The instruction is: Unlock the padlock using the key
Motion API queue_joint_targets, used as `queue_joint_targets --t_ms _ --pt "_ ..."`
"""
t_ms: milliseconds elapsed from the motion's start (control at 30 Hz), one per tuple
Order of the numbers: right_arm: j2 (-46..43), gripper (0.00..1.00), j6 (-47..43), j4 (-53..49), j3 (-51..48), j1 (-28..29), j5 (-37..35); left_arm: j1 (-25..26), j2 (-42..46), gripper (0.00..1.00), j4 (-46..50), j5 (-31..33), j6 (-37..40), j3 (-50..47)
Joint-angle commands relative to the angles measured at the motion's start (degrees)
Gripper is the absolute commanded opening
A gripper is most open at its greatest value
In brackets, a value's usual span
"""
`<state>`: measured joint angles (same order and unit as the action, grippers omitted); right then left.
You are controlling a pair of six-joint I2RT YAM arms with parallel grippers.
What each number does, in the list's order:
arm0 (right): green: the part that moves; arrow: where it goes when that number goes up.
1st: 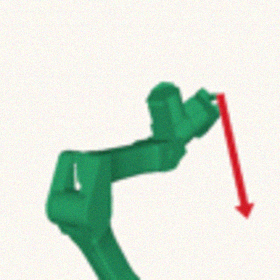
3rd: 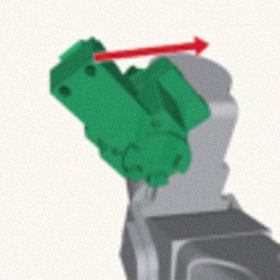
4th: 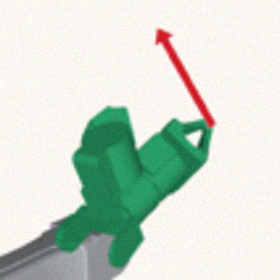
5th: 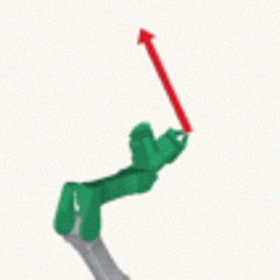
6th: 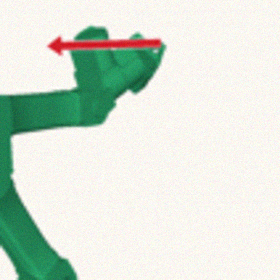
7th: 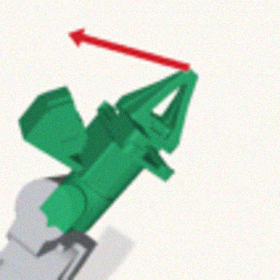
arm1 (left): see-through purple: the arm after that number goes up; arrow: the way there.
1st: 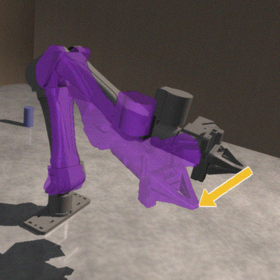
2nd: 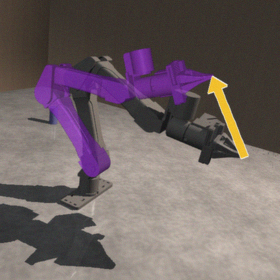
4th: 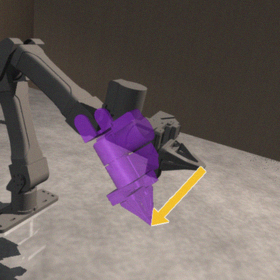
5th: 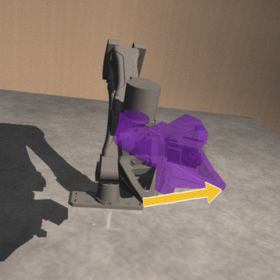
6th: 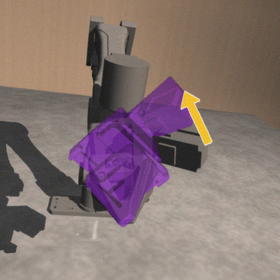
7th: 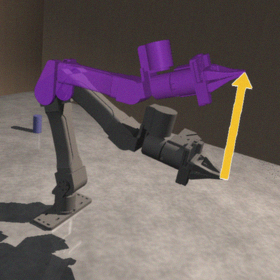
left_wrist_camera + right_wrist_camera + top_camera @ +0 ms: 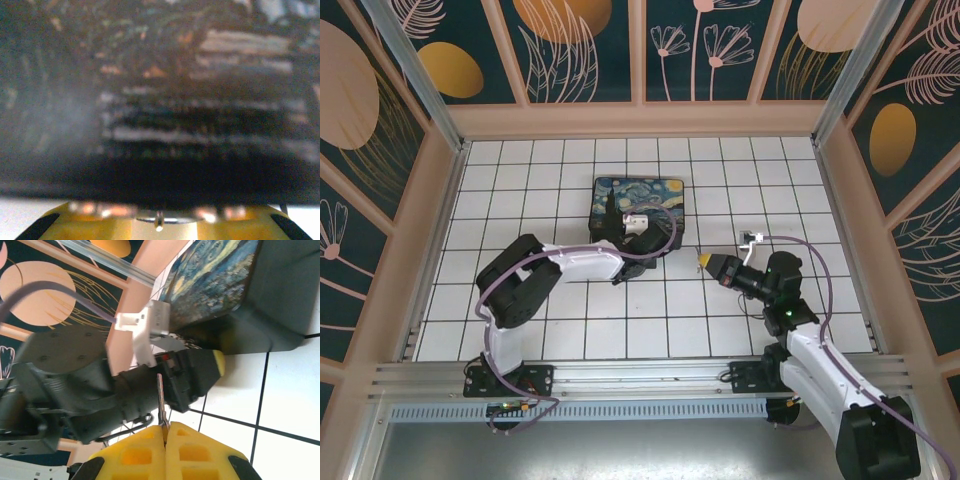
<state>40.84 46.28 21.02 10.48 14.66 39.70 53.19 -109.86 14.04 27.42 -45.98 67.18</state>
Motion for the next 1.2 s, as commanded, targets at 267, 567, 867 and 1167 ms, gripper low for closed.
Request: queue_joint_targets --t_ms 267,567,867,1167 --pt "-2.5 0.05 -7.3 -15.2 11.9 -0.4 -2.7 4.2 8.3 0.29 15.8 -2.3 -4.5 9.2" --pt "-5.6 0.05 -9.8 -25.5 19.6 -0.4 -4.2 4.3 8.8 0.3 27.5 -1.2 -5.9 20.1" --pt "-6.9 0.05 -12.5 -33.6 25.3 -0.4 -5.6 4.4 3.0 0.33 37.8 -1.0 -4.4 35.5" --pt "-8.4 0.05 -12.7 -36.0 24.0 -0.4 -5.5 3.8 -1.5 0.59 40.9 -0.6 0.1 45.8"
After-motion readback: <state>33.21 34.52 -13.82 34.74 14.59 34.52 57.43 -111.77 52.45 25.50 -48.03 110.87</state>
